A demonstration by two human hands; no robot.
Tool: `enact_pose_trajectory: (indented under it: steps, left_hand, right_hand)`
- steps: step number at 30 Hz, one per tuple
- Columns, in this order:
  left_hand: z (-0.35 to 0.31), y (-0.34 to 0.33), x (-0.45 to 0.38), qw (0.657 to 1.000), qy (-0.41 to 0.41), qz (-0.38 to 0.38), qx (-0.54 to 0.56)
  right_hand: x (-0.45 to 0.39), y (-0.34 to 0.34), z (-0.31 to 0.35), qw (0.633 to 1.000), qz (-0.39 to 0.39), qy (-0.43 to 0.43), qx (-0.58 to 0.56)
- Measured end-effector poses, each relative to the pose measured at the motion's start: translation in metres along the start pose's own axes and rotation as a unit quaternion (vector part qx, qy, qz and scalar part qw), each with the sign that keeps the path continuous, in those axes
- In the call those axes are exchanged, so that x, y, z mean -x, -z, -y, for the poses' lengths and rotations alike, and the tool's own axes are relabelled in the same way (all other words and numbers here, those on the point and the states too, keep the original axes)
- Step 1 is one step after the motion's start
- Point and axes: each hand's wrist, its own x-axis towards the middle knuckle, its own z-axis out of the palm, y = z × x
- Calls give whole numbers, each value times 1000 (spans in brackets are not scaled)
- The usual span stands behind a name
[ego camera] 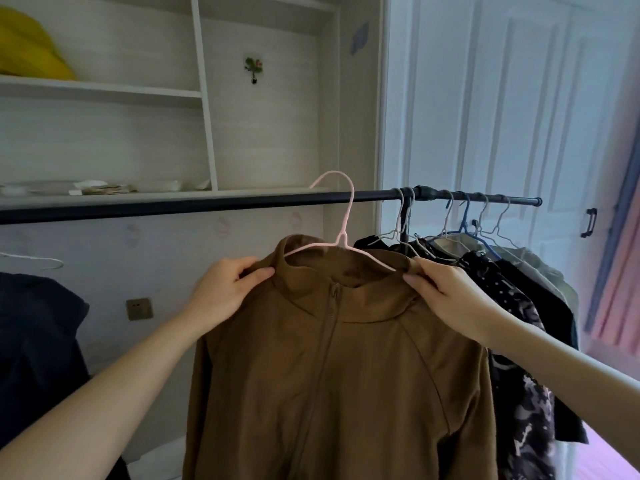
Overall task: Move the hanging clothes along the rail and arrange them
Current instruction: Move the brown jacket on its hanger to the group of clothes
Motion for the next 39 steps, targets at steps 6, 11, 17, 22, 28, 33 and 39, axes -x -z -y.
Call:
enact_pose_trajectory:
  steps: [6,11,17,22,28,33,39]
  left_hand:
    - [11,-26,-36,999,-13,29,-32]
    - [11,-63,-92,1000,-9,22,-4]
    - [1,-106,-156,1000,-12,3,13]
    - [1,-143,-190,1000,9,11,15]
    - [21,-170,-202,999,41,24,9]
    - [32,-179,-194,999,27,17,-28]
    - [28,-181,-183,995,16,101,12]
  right_hand:
    - [-14,6,-7,992,-18,-110,-65]
    - [-42,19,-8,965,-56,-218,-136]
    - [-75,32,-15,938,-94,-293,-161]
    - [-92,28,-34,923,-96,-334,-166]
    - [-98,-1,-51,919,-85,-344,-172]
    - [-93,-20,-61,922,-75,-348,-153]
    - [-82,-25,-60,954,-47,-293,-36]
